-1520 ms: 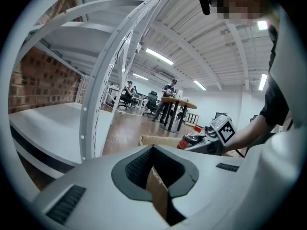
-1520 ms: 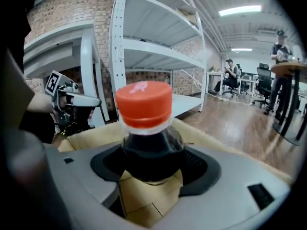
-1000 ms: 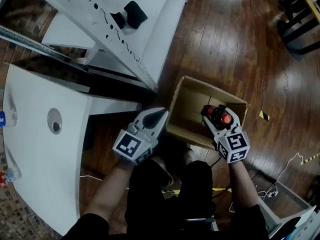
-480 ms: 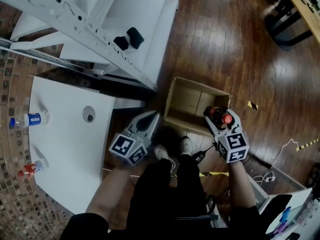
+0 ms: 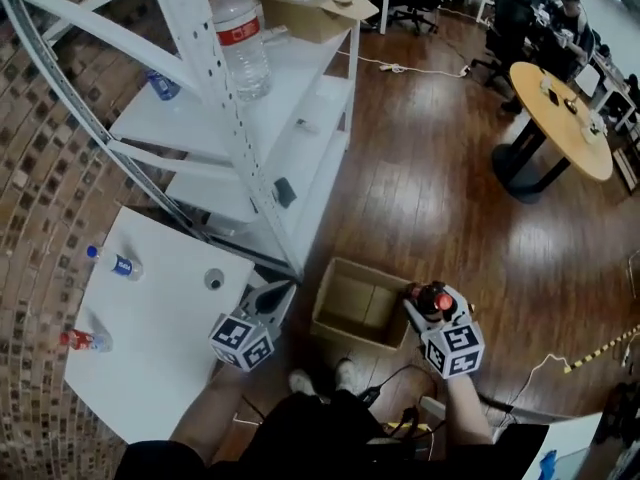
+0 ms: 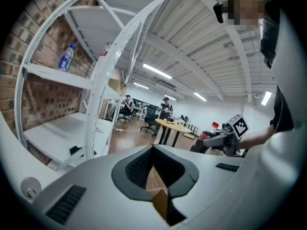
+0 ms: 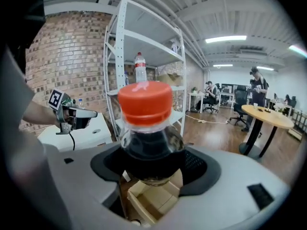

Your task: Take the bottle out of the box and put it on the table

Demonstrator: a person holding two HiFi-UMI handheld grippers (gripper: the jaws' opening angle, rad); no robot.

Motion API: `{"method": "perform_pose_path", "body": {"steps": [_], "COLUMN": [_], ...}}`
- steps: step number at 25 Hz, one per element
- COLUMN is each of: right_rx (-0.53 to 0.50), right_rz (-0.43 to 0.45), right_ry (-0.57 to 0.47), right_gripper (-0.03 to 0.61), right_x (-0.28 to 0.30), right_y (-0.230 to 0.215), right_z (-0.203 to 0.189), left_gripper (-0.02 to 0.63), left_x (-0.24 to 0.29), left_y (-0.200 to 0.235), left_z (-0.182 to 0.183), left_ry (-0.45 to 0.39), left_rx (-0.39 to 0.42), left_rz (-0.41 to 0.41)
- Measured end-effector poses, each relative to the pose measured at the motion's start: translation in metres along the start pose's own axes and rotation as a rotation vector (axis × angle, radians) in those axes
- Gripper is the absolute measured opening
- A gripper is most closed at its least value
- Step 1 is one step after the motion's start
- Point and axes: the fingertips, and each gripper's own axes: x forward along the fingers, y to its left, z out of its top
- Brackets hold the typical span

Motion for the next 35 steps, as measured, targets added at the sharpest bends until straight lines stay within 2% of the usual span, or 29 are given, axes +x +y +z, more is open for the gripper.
{"method": "perform_pose_path", "body": {"steps": [5,11,15,22,25,30,35], "right_rx": [-0.019,-0.1,-0.103,-0.112,-0.094,-0.108,-0.13], "right_rz": [0.028,0.079,0.101,0.167,0.189,0.264,0.347], "right_ry": [-0.098,-0.158,-0.205,-0.258,-0.264,-0.238,-0.229], "right_gripper": [0.321,0.321,0.321,0.321,0.321,0.321,0.321], "right_x": [-0.04,-0.067,-0.072,-0.068,-0.064,-0.052,-0.04], "right_y": [0.022,0.044,0.059,0.088,0.095,0.114,0.132], "right_z": [0.049,0.072,0.08,0.102,0.102,0.101,0.105], "left_gripper": [0.005,0.005,0.005,0.005,0.005,0.005,0.005], "left_x": [-0.038,-0.063,-0.073,-0.095,-0.106,-0.128,-0.156], "left_y": [-0.009,-0.014,-0.024,-0.031,-0.028,-0.014,-0.007], "left_z": [0.05,0.096,0.114,0.134,0.13,0.115,0.107], "left_ry": [-0.089,-0.233,-0.281,-0.337,-0.335,-0.335,-0.319], "left_rx": [0.018,0.033,0.066,0.092,0.087,0.039,0.045], "left_rz": [0.056,0.125,0.121,0.136,0.159,0.227,0.322]}}
